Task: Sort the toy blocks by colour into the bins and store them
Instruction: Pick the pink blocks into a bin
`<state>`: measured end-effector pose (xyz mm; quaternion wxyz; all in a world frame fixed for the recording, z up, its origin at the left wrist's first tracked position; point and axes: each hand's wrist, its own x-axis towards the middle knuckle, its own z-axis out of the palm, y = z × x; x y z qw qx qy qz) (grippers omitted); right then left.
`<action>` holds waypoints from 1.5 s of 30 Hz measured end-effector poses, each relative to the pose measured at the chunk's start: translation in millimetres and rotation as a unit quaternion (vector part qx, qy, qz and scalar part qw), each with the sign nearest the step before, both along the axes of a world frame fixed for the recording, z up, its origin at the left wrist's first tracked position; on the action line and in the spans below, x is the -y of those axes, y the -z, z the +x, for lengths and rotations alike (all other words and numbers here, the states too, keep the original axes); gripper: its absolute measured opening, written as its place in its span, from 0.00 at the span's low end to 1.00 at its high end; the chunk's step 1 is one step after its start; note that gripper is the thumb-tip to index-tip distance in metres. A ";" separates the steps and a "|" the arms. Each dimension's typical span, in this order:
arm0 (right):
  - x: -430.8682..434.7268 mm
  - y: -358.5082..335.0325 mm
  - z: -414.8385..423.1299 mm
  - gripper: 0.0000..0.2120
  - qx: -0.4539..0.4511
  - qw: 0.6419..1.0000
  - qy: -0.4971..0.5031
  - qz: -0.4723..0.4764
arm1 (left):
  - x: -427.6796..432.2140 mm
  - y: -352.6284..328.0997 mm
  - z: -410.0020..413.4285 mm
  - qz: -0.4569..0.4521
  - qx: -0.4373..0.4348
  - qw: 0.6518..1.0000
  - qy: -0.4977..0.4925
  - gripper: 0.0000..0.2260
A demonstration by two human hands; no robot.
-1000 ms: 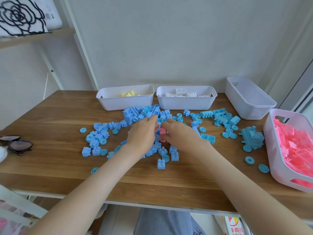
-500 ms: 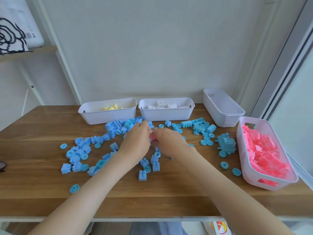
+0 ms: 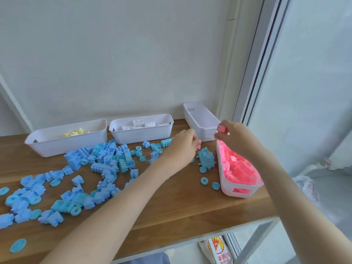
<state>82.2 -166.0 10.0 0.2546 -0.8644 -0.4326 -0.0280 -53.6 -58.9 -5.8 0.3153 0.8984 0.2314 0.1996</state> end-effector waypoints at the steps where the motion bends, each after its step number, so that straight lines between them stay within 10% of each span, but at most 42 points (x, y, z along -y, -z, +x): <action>1: 7.5 3.1 8.6 0.07 -0.014 1.000 0.008 0.021 | 7.2 -0.2 9.1 0.003 0.007 1.000 0.014 0.07; 9: 29.4 40.5 30.1 0.09 -0.015 1.000 -0.002 -0.010 | 55.6 7.3 68.2 0.046 -0.024 0.994 0.099 0.03; 18: 58.3 43.4 35.7 0.23 -0.068 0.996 0.005 0.052 | 66.0 19.4 64.9 0.149 -0.173 0.960 0.162 0.20; 28: 62.4 52.9 8.1 0.24 -0.146 0.987 0.067 -0.031 | 58.2 34.6 52.2 -0.164 -0.043 0.985 0.022 0.21; 35: 55.5 54.1 0.5 0.33 -0.212 0.970 0.117 -0.033 | 71.0 35.3 50.8 -0.226 -0.003 0.972 -0.068 0.12; 45: 77.8 37.0 -9.4 0.06 -0.205 0.974 0.096 0.017 | 60.5 32.1 37.6 -0.198 -0.130 0.971 -0.042 0.12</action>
